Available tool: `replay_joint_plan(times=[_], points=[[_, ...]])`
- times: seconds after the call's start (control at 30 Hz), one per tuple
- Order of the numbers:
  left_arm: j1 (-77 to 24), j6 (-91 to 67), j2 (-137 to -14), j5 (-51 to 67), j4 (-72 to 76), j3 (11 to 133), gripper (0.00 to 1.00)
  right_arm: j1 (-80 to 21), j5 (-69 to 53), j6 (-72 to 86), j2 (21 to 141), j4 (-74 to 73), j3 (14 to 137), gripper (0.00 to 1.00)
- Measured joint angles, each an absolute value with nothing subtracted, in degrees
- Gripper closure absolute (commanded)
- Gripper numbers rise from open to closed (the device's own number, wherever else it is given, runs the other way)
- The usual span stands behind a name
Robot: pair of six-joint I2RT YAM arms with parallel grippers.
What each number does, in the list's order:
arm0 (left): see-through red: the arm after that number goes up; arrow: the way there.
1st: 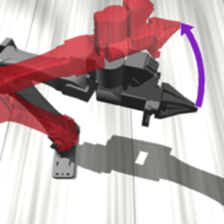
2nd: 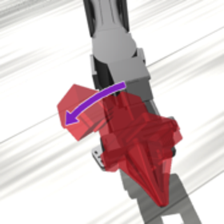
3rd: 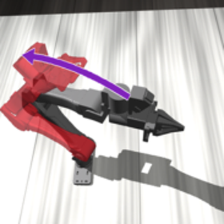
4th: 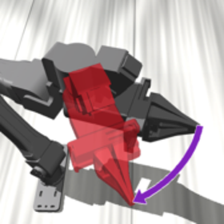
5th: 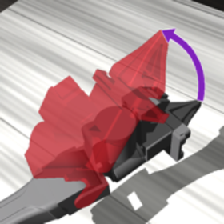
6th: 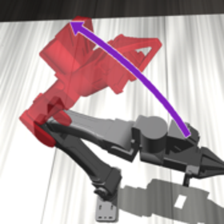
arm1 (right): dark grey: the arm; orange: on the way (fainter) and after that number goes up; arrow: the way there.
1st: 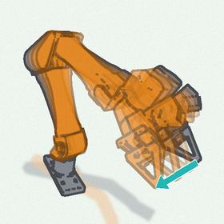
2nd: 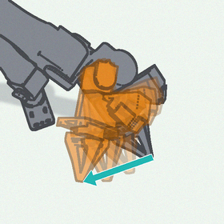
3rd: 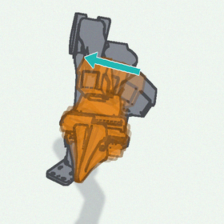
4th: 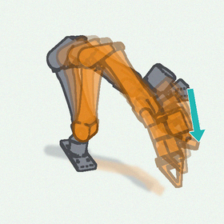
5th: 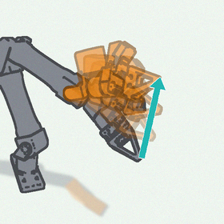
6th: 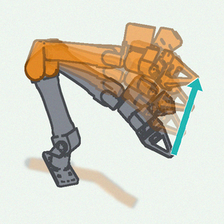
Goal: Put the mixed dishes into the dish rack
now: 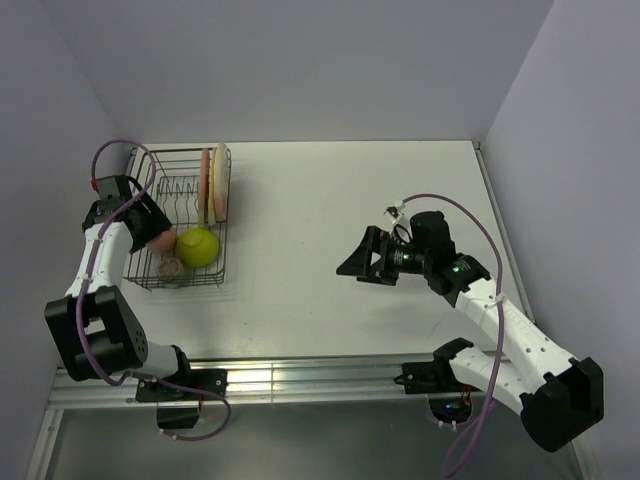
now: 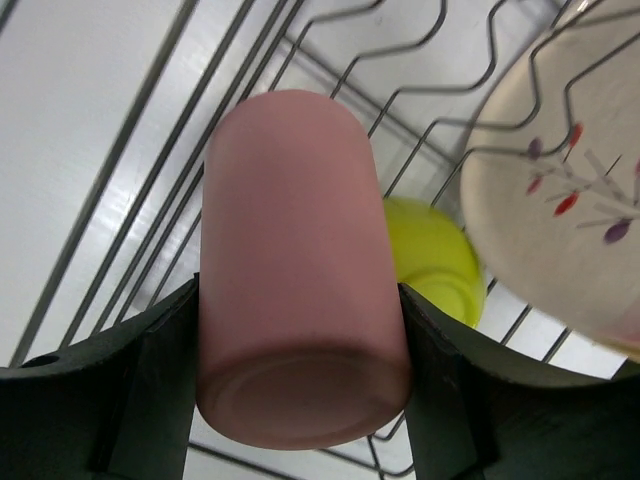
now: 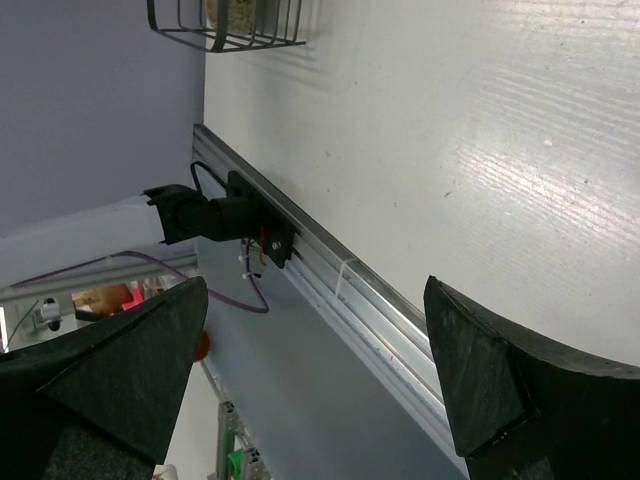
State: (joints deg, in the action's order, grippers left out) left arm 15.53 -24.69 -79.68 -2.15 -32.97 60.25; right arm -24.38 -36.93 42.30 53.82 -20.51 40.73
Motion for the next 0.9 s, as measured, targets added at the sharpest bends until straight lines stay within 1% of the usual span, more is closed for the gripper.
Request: replay_joint_plan(times=[0.07, 0.1, 0.13, 0.2, 0.23, 0.27, 0.5, 0.6, 0.7, 0.9], points=[[15.8, -24.7, -81.2, -1.8, -31.8, 61.3, 0.99, -24.3, -36.9, 42.2, 53.8, -20.5, 40.7, 0.04], [15.9, -24.7, -81.8, -1.5, -31.2, 61.7, 0.94, -24.3, -36.9, 42.1, 53.8, -20.5, 40.7, 0.04], [16.1, -24.7, -82.4, -1.3, -30.6, 61.9, 0.71, -24.3, -36.9, 42.0, 53.8, -20.5, 40.7, 0.04], [16.2, -24.7, -83.0, -1.2, -29.7, 62.2, 0.44, -24.2, -36.9, 41.9, 53.8, -20.4, 40.5, 0.04], [16.4, -24.8, -83.2, -1.1, -29.5, 62.4, 0.1, -24.1, -36.9, 41.8, 53.8, -20.4, 40.3, 0.04], [16.4, -24.7, -83.4, -1.1, -29.3, 62.4, 0.01, -24.1, -36.9, 41.7, 53.8, -20.3, 40.1, 0.04], [16.5, -25.0, -83.3, -2.5, -30.3, 62.4, 0.01, -23.9, -36.9, 41.6, 53.5, -20.6, 39.7, 0.04], [16.5, -25.2, -81.3, -3.4, -31.6, 62.4, 0.01, -23.9, -36.9, 41.6, 53.1, -20.5, 39.6, 0.04], [16.5, -25.6, -77.3, -3.6, -32.5, 62.4, 0.01, -23.9, -36.6, 41.5, 52.5, -20.6, 38.9, 0.04], [16.5, -28.2, -64.7, -1.2, -33.1, 62.4, 0.01, -23.9, -34.7, 40.5, 52.1, -21.3, 37.7, 0.02]])
